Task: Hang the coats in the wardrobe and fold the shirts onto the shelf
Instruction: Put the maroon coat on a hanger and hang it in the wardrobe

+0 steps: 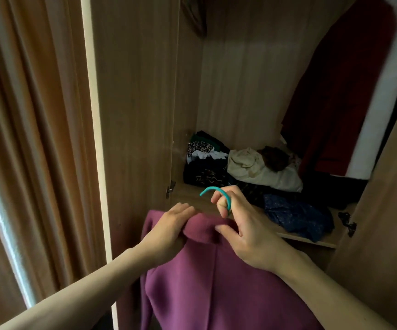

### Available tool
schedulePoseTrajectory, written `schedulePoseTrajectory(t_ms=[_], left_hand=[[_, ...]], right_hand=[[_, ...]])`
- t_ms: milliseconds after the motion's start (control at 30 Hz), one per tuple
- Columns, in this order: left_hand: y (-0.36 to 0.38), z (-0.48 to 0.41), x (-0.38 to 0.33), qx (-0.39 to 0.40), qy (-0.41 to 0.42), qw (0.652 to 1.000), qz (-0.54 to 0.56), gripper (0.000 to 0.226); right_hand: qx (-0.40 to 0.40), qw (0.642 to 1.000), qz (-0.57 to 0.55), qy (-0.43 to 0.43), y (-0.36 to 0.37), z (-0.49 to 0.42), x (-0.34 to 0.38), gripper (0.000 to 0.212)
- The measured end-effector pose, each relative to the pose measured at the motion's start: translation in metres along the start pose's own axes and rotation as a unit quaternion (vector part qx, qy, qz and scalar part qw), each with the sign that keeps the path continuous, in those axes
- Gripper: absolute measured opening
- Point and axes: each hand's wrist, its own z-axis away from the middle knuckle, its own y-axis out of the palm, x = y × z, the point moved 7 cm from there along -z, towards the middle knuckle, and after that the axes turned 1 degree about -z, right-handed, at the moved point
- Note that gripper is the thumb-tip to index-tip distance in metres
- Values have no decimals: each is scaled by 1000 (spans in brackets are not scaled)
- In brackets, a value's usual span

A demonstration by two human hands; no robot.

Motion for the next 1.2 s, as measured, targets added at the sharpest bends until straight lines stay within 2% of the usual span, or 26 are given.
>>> schedulePoseTrajectory(t_ms=[167, 267, 367, 633, 800, 900, 1033, 1100, 1200], left_hand=[[-11, 4, -5, -74, -22, 997, 9, 56], [-20, 5, -7, -111, -41, 993, 13, 57], [-26, 4, -11, -122, -49, 991, 7, 55], [-45, 5, -14, -168, -74, 983, -4, 57], [-50, -6, -27, -140, -45, 989, -11, 49], [-52, -13, -30, -84, -13, 996, -21, 46], [-57, -9, -32, 13, 4, 1000, 5, 59], [-63, -10, -32, -6, -7, 1000, 20, 47], [-71, -15, -29, -58, -26, 998, -21, 23]], right_hand=[[-60, 990, 80, 96, -13, 5, -18, 35], [-120, 973, 169, 101, -12, 14, -13, 29], [-141, 965, 204, 85, -6, 19, -5, 30], [-160, 940, 262, 147, -22, 30, -18, 51], [-192, 938, 248, 144, -29, 28, -25, 36], [-234, 931, 241, 142, -37, 30, -25, 35], [-260, 928, 236, 127, -45, 31, -26, 38], [-265, 929, 233, 113, -47, 31, -25, 39], [-270, 930, 229, 102, -50, 27, -20, 39]])
